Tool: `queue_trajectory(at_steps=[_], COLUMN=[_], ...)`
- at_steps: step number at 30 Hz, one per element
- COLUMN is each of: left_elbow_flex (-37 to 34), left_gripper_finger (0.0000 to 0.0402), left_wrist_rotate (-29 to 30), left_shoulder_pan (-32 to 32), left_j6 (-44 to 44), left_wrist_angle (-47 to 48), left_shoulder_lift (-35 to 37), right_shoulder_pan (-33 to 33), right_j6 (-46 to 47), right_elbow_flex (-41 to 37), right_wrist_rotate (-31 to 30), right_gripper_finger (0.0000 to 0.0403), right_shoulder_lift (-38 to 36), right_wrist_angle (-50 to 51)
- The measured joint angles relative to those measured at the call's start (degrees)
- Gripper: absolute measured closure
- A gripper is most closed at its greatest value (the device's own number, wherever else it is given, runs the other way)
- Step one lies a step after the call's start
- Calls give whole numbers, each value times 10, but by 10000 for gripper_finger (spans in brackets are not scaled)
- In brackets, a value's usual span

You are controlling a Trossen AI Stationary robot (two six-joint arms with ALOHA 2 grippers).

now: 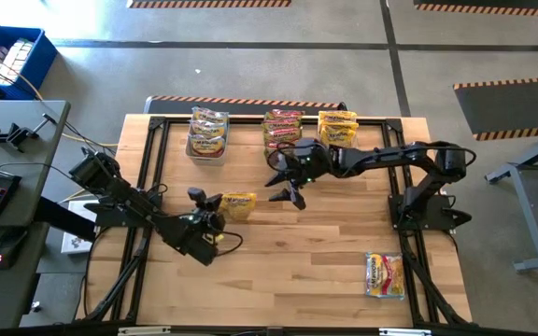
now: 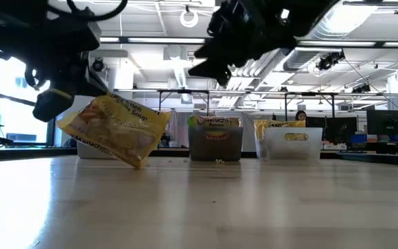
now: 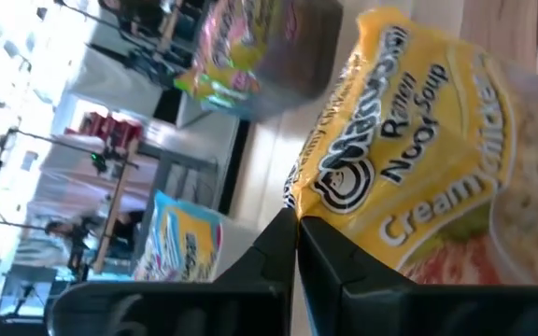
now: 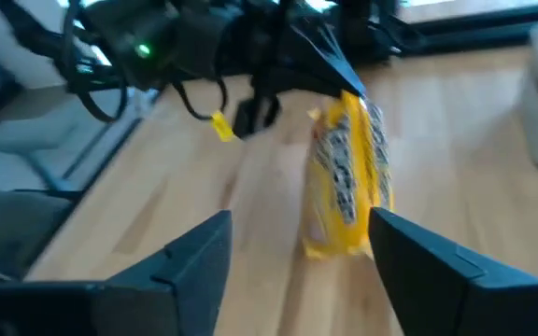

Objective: Sort Maruchan noodles
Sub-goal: Put the yellow noodle pack into the transparent bin

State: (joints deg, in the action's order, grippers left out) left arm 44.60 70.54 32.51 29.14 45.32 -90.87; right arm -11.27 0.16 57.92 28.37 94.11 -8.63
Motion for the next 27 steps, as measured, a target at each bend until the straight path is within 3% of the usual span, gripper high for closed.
queue_trajectory(at_steps=[4, 10, 19, 27], left_elbow_flex=[0, 0, 0, 0], left_gripper_finger=[401, 401, 401, 401], left_wrist_rotate=[21, 38, 36, 35], left_shoulder_pan=[0, 0, -4, -16], left_j6=[-40, -95, -149, -149], left_wrist_angle=[-55, -121, -182, -183], left_shoulder_lift=[0, 1, 1, 1], right_shoulder_pan=[0, 0, -4, 7], right_j6=[0, 0, 11, 14], right_elbow_flex=[38, 99, 183, 198], right_wrist_rotate=[42, 78, 71, 72], right_gripper_finger=[150, 146, 146, 146], right_shoulder_lift=[24, 110, 196, 229], right_wrist_angle=[30, 39, 48, 41])
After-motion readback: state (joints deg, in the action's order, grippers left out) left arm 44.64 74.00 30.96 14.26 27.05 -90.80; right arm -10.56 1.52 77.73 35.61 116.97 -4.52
